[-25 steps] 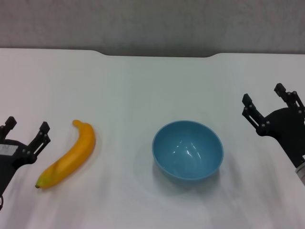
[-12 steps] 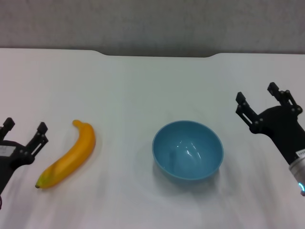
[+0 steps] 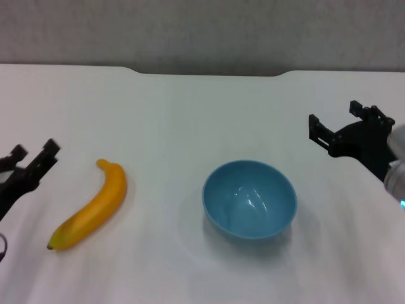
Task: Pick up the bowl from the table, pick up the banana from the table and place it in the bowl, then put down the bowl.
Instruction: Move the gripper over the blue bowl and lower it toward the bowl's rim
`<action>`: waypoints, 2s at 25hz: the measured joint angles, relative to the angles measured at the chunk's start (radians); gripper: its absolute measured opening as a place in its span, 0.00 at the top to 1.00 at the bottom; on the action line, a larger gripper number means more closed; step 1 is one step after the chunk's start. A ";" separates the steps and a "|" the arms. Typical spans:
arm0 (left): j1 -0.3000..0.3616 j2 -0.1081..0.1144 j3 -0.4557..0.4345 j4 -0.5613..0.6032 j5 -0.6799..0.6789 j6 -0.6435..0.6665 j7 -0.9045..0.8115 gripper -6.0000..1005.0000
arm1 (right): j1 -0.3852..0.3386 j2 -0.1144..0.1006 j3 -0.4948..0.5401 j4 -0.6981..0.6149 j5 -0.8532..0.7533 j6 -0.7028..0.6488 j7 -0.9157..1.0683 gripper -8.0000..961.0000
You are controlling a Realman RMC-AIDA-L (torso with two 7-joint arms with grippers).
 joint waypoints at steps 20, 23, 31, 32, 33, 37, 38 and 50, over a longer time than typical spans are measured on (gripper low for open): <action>0.179 -0.067 -0.148 -0.659 0.899 0.777 -0.357 0.11 | 0.168 -0.003 0.251 -0.083 -0.009 0.734 0.137 0.14; 0.174 -0.068 -0.144 -0.653 0.899 0.779 -0.357 0.11 | 0.240 -0.003 0.254 -0.006 -0.005 0.779 0.160 0.14; 0.165 -0.071 -0.138 -0.642 0.900 0.781 -0.355 0.11 | 0.304 0.002 0.176 0.079 0.046 0.757 0.164 0.14; 0.164 -0.070 -0.138 -0.642 0.900 0.781 -0.355 0.11 | 0.304 0.002 0.176 0.079 0.046 0.757 0.164 0.14; 0.163 -0.070 -0.138 -0.642 0.900 0.782 -0.354 0.11 | 0.304 0.002 0.174 0.082 0.048 0.756 0.164 0.14; 0.160 -0.071 -0.139 -0.641 0.900 0.784 -0.352 0.11 | 0.305 0.002 0.165 0.111 0.068 0.743 0.163 0.14; 0.160 -0.071 -0.139 -0.641 0.900 0.786 -0.352 0.11 | 0.305 0.002 0.161 0.118 0.072 0.737 0.162 0.14; 0.160 -0.073 -0.137 -0.641 0.901 0.795 -0.348 0.11 | 0.328 0.002 0.100 0.237 0.123 0.625 0.144 0.14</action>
